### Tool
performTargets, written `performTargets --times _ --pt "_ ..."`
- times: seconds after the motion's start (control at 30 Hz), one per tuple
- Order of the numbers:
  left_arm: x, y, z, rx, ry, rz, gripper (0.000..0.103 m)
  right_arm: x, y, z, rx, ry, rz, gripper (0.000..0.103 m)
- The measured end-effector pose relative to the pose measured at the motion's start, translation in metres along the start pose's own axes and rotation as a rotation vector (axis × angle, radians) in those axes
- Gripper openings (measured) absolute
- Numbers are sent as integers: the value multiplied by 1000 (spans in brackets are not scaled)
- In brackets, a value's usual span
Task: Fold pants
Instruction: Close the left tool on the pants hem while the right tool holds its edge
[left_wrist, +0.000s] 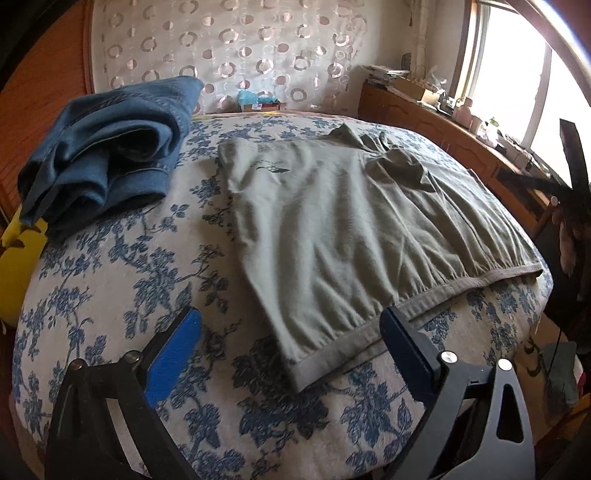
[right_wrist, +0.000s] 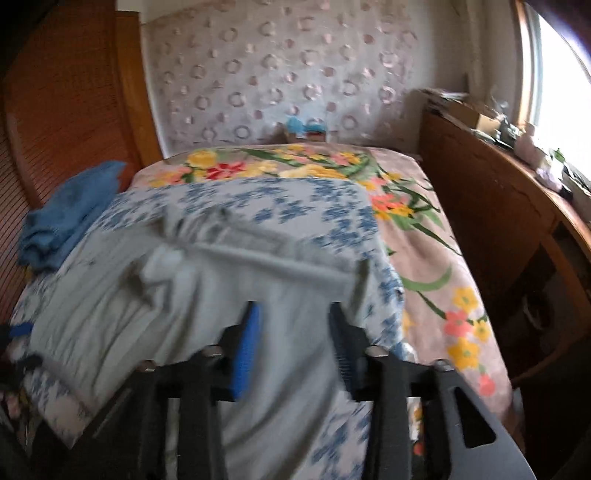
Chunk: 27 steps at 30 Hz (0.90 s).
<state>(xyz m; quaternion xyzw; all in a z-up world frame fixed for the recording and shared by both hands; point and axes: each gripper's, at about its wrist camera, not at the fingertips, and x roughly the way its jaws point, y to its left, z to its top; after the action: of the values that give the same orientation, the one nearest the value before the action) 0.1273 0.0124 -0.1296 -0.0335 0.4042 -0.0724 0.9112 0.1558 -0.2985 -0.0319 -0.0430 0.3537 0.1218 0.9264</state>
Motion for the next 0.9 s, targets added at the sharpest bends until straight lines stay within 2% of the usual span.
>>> performTargets --times 0.13,0.17,0.2,0.4,0.63,0.67,0.8,0.9 --pt "-6 5 -4 -10 1 -7 81 -30 14 -34 -10 -26 46 49" --pt "-7 5 -4 -11 2 -5 75 -33 15 -42 -14 -30 56 49" --pt "-8 6 -5 -11 4 -6 68 -37 20 -46 -20 -31 61 49" --pt "-12 7 -11 -7 7 -6 47 -56 22 -81 -47 -46 67 49" --pt "-11 2 -10 12 5 -25 34 -65 24 -92 -47 -47 85 52" --pt "-10 2 -10 13 5 -25 31 -68 23 -94 -48 -48 84 52" --pt "-8 1 -8 18 8 -24 5 -73 25 -92 -64 -52 76 52" --pt "-9 -3 -6 33 2 -27 3 -72 34 -92 -74 -51 73 52"
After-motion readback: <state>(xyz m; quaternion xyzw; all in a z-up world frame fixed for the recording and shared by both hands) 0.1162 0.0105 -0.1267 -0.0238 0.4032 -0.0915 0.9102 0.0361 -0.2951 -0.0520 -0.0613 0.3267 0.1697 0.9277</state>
